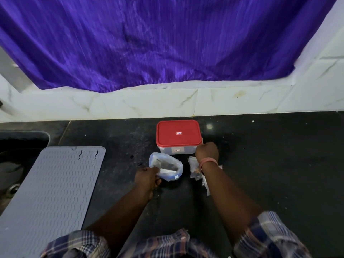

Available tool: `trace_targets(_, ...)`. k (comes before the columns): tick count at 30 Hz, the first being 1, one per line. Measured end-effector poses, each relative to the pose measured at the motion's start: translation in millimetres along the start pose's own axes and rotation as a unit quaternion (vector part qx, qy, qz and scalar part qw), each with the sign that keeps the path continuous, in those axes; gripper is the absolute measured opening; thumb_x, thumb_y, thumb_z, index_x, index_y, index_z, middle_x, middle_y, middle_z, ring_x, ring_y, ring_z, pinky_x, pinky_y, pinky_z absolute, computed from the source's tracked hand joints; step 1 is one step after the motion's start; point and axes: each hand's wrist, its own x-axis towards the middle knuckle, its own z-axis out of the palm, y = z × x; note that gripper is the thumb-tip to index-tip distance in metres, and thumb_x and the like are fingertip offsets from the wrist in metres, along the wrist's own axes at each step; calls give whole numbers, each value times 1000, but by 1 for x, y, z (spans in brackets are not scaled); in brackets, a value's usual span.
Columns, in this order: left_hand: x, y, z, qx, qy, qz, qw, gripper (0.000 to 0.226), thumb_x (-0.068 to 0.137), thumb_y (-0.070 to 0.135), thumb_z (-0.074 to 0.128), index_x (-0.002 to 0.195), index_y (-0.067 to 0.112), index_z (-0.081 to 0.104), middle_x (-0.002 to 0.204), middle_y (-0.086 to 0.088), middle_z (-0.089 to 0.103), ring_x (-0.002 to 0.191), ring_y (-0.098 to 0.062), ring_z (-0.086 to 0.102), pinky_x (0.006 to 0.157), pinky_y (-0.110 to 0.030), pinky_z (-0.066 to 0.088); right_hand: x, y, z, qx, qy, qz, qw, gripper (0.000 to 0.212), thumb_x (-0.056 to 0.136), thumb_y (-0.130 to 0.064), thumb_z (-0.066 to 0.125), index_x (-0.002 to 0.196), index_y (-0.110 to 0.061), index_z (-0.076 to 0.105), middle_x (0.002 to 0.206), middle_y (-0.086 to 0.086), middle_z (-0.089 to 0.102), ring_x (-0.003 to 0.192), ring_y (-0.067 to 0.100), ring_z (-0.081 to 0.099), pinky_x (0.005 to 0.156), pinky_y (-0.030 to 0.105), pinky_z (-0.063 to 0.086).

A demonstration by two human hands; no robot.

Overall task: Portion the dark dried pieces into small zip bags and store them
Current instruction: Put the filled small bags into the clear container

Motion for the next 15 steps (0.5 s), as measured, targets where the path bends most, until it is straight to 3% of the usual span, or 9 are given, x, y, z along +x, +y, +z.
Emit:
trace_targets(4, -5, 4, -5, -6, -6, -1, 1000, 15, 96, 13, 65, 109, 4, 66, 75, -12, 61, 58, -16, 53, 54, -30, 45, -59, -6, -2, -9, 69, -66, 995, 28, 90, -24, 53, 108, -3, 61, 119, 20, 62, 112, 39, 59, 94, 40, 49)
trace_targets(7, -12, 9, -8, -53, -24, 3, 998, 21, 98, 15, 62, 117, 8, 61, 93, -14, 68, 76, -21, 64, 64, -33, 54, -93, 1, 7, 11, -86, -89, 992, 23, 92, -34, 55, 96, -13, 64, 103, 11, 70, 100, 32, 66, 87, 36, 51)
trace_targets(9, -14, 13, -14, -75, -50, 11, 996, 24, 98, 12, 60, 122, 10, 59, 109, -18, 73, 95, -29, 73, 73, -40, 61, -114, 8, 9, 37, -187, -74, 979, 26, 91, -45, 57, 95, -20, 66, 96, 3, 72, 88, 24, 70, 82, 44, 59)
trace_targets(12, -22, 18, -24, -50, -99, 61, 992, 28, 94, 7, 65, 122, 9, 64, 109, -19, 76, 99, -37, 75, 79, -49, 63, -131, 17, 4, 98, -232, -51, 966, 9, 96, -27, 62, 98, -19, 64, 97, 6, 71, 83, 21, 72, 75, 38, 63)
trace_targets(15, -33, 16, -31, 19, -132, 117, 984, 47, 76, 4, 75, 122, 6, 66, 107, -19, 77, 97, -38, 75, 85, -60, 60, -136, 22, -1, 207, -312, 13, 927, 10, 90, -13, 71, 95, -8, 64, 100, 17, 74, 94, 29, 74, 88, 46, 60)
